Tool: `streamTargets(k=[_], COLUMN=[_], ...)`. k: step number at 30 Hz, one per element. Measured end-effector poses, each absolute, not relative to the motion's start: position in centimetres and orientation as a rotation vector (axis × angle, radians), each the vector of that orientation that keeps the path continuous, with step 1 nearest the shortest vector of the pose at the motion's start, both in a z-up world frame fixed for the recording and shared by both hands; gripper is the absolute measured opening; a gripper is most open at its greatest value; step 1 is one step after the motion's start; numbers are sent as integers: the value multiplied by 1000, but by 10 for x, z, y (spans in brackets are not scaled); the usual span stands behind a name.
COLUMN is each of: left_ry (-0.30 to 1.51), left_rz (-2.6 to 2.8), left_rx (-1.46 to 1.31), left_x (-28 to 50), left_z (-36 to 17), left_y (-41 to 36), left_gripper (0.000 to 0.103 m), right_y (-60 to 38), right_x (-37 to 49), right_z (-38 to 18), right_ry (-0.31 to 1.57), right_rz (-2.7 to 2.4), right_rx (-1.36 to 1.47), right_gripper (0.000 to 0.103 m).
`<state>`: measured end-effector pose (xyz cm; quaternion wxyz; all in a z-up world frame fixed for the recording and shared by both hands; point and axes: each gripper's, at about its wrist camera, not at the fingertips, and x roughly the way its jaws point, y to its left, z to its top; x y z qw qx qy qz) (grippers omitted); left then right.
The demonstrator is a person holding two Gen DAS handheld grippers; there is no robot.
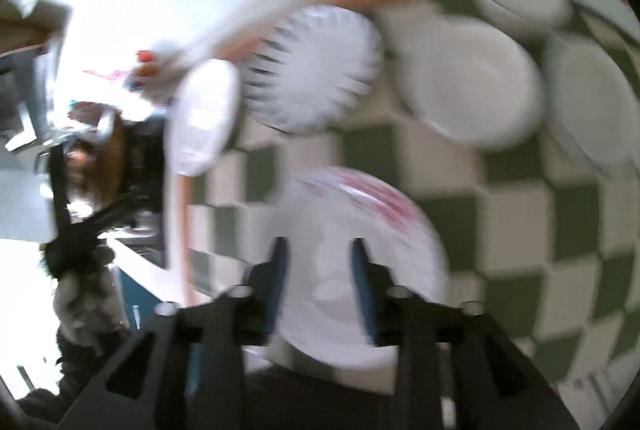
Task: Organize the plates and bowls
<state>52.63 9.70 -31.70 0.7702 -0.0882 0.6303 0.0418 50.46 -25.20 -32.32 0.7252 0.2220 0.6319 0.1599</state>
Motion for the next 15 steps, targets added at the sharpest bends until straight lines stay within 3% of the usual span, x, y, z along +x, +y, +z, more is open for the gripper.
streamTargets(k=[7,15], left_ry=[1403,1427], left_rz=[189,193], left_rx=[-259,-306], left_x=[570,595], left_z=[-362,-393], left_y=[161,180], left_gripper=[36,36], right_y=[-147,-87], right_x=[637,739], right_z=[-357,-407], right_ry=[1403,1485], right_rz=[426,429], right_rx=[397,261], right_gripper=[45,45])
